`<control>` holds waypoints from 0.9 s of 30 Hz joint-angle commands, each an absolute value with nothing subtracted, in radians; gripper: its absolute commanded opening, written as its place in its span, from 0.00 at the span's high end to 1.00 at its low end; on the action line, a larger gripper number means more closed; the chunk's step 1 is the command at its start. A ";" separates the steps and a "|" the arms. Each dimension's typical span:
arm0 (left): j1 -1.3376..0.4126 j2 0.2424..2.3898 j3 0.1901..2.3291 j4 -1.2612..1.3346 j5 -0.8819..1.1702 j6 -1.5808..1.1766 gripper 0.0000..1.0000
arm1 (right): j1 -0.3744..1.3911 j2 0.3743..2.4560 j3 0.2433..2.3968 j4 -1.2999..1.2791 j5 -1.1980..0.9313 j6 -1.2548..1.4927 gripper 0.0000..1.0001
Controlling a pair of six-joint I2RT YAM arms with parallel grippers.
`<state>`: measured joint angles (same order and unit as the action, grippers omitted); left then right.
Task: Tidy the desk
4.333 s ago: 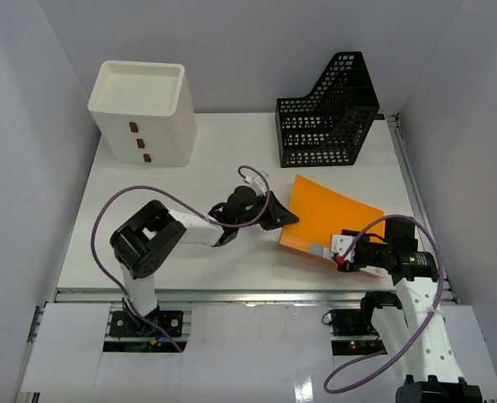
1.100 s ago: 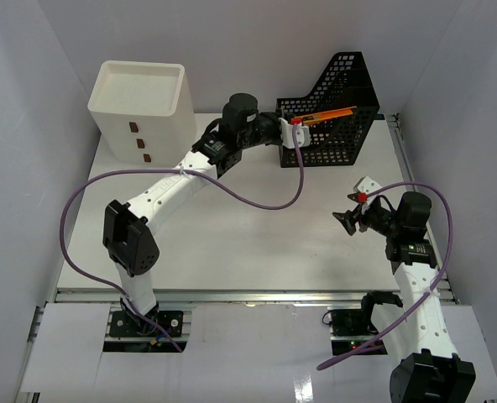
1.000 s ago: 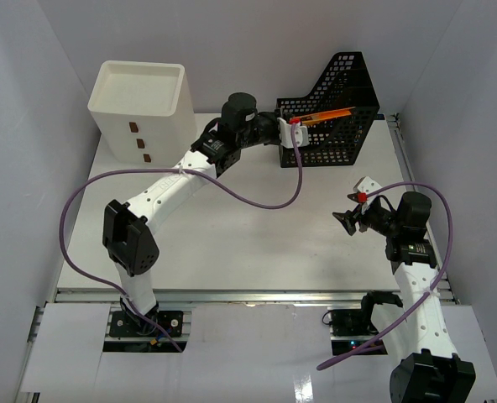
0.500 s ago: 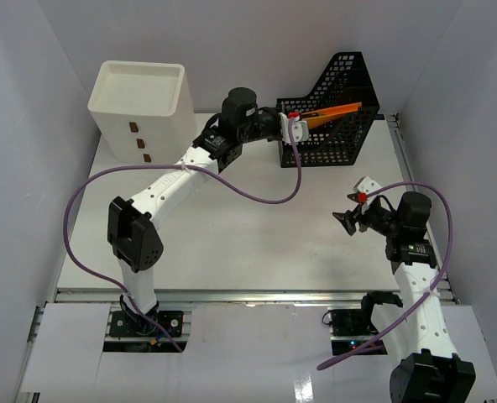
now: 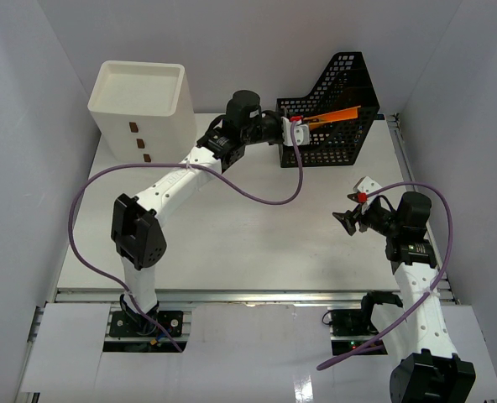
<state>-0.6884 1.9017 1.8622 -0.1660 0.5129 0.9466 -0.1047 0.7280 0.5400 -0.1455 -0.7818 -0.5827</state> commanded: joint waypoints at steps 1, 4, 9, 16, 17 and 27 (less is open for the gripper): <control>-0.692 1.896 1.904 -0.203 0.569 0.991 1.00 | -0.109 0.720 0.533 -0.102 -0.802 -0.584 0.30; -0.692 1.899 1.905 -0.210 0.571 0.996 1.00 | -0.109 0.722 0.533 -0.101 -0.801 -0.584 0.30; -0.692 1.912 1.906 -0.211 0.570 0.999 1.00 | -0.108 0.719 0.532 -0.102 -0.802 -0.584 0.30; -0.700 1.939 1.910 -0.209 0.550 0.997 0.97 | -0.109 0.720 0.531 -0.101 -0.800 -0.584 0.30; -0.701 1.943 1.912 -0.207 0.547 0.997 0.95 | -0.109 0.719 0.531 -0.101 -0.801 -0.584 0.30; -0.705 1.954 1.940 -0.145 0.533 0.958 0.54 | -0.109 0.719 0.531 -0.101 -0.801 -0.584 0.30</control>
